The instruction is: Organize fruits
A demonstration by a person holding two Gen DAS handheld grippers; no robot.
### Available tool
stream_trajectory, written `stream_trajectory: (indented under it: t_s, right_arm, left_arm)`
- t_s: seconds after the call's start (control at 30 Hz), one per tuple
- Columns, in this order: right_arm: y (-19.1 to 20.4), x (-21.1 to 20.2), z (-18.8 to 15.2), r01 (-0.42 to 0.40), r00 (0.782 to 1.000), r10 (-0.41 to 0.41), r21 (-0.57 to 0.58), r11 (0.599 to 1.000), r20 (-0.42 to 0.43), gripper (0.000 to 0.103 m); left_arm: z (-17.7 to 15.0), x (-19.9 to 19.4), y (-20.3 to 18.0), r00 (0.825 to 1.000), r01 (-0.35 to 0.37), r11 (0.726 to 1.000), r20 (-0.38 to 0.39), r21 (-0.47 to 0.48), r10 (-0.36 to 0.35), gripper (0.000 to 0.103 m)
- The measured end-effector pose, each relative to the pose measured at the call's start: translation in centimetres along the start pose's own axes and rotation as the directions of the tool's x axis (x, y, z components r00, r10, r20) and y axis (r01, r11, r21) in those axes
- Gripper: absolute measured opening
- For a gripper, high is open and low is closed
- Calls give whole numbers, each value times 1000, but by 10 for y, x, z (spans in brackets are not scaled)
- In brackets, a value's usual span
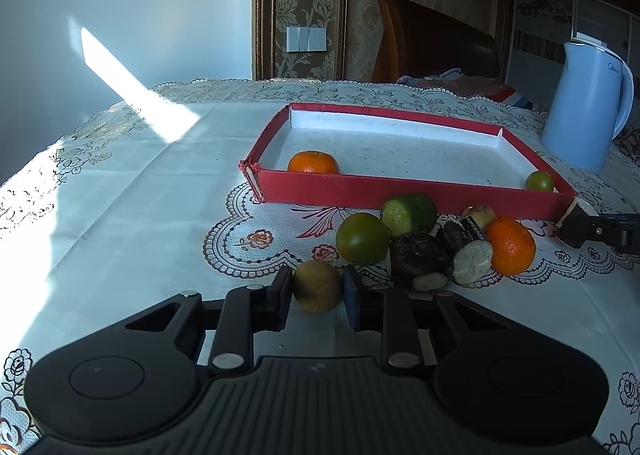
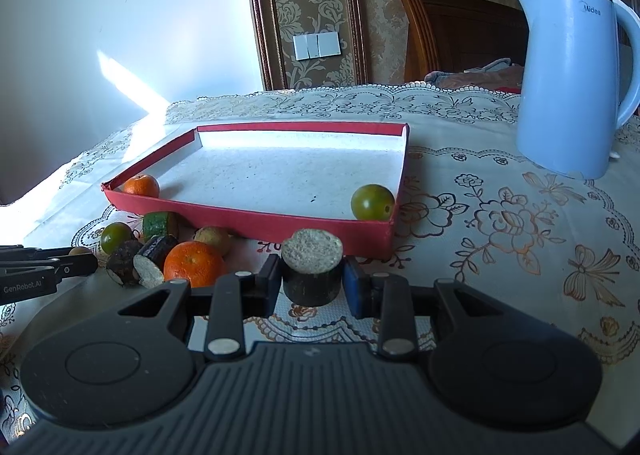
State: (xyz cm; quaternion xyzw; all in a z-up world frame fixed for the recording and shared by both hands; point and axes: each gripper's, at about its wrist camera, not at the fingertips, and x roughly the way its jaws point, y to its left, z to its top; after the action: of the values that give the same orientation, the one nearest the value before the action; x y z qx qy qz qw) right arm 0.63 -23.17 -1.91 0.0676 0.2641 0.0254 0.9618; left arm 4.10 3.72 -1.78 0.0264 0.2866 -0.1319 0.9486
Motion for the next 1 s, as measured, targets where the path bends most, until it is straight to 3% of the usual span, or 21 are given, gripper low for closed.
stream_trajectory:
  t_s: [0.2,0.43,0.67,1.0]
  right_arm:
    - [1,-3,1,4,1000,-4,-3,1000,9,31]
    - [13,-5,20,0,998,3,-53,999,57,31]
    - [24,23,44,34,998,-28,-108,994,61,31]
    - [19,59,51,70,998,-69,-125,990,8,31]
  left_arm:
    - [0,-5,0,1000,-1,1000,18,2,1,26]
    - [13,-23,-8,995,-7,1000,103,10,5,26]
    - [31,-26,-19,987,-7,1000,161,25,3,26]
    - [40,-20,-22,985,-5,999,174,35,-1,26]
